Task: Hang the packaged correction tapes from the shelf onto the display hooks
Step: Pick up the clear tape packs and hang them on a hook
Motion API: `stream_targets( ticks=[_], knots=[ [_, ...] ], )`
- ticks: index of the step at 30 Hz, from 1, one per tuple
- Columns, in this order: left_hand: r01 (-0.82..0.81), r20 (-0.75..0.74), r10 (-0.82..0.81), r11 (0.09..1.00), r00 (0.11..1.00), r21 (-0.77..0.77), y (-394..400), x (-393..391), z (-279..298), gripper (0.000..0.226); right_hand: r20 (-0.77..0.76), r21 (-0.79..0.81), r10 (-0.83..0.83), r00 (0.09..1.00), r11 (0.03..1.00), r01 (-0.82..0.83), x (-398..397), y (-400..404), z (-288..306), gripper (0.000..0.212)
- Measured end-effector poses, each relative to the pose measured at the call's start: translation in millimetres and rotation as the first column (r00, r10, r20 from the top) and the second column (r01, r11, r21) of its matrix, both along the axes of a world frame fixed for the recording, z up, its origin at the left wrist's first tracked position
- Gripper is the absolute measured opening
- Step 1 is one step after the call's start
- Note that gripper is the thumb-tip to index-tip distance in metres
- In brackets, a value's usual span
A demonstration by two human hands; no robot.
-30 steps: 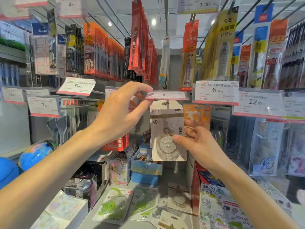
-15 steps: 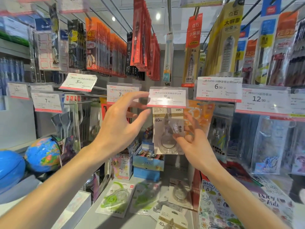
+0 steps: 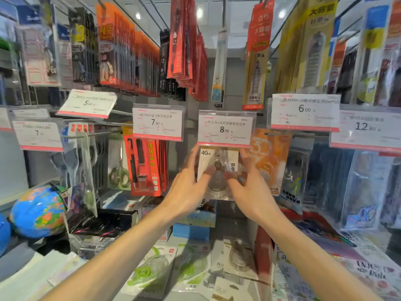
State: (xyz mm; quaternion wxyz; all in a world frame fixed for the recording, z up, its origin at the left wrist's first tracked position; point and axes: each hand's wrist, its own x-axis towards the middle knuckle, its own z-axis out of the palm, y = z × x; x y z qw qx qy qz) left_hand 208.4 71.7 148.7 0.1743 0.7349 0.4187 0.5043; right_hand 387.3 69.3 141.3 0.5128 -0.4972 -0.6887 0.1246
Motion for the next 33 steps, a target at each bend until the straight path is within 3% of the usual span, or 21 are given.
stream_targets(
  ticks=[2,6,15,21,24,27,33],
  knots=[
    [0.006,-0.040,-0.007,1.000,0.999,-0.030,13,-1,0,0.066,-0.014,-0.001,-0.011,1.000,1.000,0.011,-5,7,-1,0.079],
    [0.060,0.022,-0.058,0.997,0.998,-0.051,33,-3,1,0.060,-0.072,0.045,-0.050,0.996,0.998,0.053,-13,23,-3,0.069],
    [0.188,0.070,-0.187,0.982,0.980,-0.004,77,-1,-5,0.069,-0.131,0.036,-0.073,0.989,0.996,0.079,-19,46,-3,0.071],
    [0.165,0.162,-0.161,0.986,0.974,-0.012,71,-3,-3,0.063,-0.247,-0.059,0.093,0.965,0.992,-0.110,-10,38,1,0.067],
    [0.139,0.184,-0.134,0.990,0.974,-0.013,60,-9,-5,0.051,-0.221,-0.143,0.098,0.970,0.981,-0.132,-4,17,4,0.066],
    [0.095,0.271,-0.084,0.995,0.959,-0.027,44,-18,-8,0.034,-0.222,-0.137,0.052,0.974,0.987,-0.084,3,-1,4,0.055],
    [0.057,0.385,-0.025,0.996,0.923,-0.072,-15,-41,-28,0.021,-0.444,-0.124,0.096,0.891,0.978,-0.167,12,-43,-3,0.019]
  ],
)
